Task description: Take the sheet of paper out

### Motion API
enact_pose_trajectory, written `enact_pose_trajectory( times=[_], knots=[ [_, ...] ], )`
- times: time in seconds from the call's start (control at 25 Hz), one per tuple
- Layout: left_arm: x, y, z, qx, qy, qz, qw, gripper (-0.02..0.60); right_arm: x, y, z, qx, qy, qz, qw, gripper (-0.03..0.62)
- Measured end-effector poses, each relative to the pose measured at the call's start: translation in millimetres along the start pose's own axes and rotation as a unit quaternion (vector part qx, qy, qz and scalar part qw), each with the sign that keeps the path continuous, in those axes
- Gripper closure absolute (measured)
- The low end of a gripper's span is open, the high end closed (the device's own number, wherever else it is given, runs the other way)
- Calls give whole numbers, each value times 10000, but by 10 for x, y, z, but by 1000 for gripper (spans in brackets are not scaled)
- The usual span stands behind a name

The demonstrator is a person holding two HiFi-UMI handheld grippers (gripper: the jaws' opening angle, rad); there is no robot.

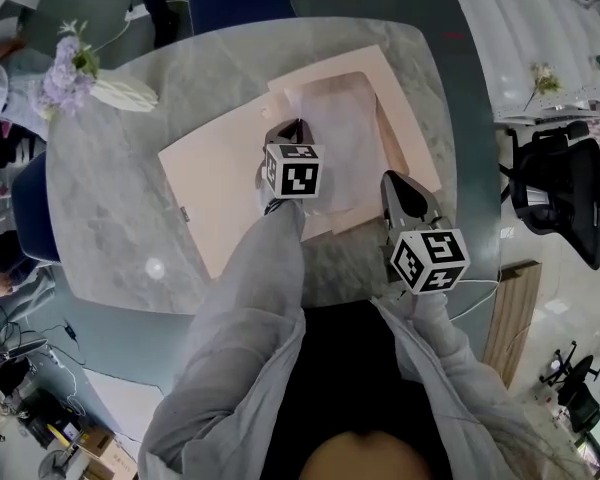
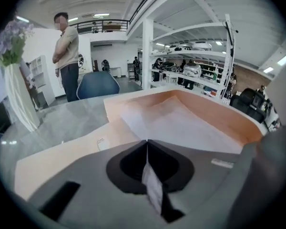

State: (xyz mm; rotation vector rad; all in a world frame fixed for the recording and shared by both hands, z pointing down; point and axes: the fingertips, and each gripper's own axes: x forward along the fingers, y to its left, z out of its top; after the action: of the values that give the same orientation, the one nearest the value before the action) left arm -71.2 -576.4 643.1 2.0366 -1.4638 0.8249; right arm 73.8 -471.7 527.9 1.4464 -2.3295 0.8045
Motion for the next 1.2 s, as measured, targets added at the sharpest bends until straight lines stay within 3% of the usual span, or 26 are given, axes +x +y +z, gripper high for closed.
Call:
enact_pose_trajectory(
  times=[0.12, 0.52, 1.2],
  knots=[
    [-71, -18, -20, -281, 5, -235, 9993, 578, -22, 6, 15, 4, -24, 11, 10000, 585],
    [-576, 38, -3, -404, -192, -352, 9984, 578, -155, 132, 67, -74, -162, 122, 9998, 585],
    [-1796, 290, -126, -423, -888, 69, 9951, 578, -762, 438, 137, -321, -571, 235, 9976, 585]
  ],
)
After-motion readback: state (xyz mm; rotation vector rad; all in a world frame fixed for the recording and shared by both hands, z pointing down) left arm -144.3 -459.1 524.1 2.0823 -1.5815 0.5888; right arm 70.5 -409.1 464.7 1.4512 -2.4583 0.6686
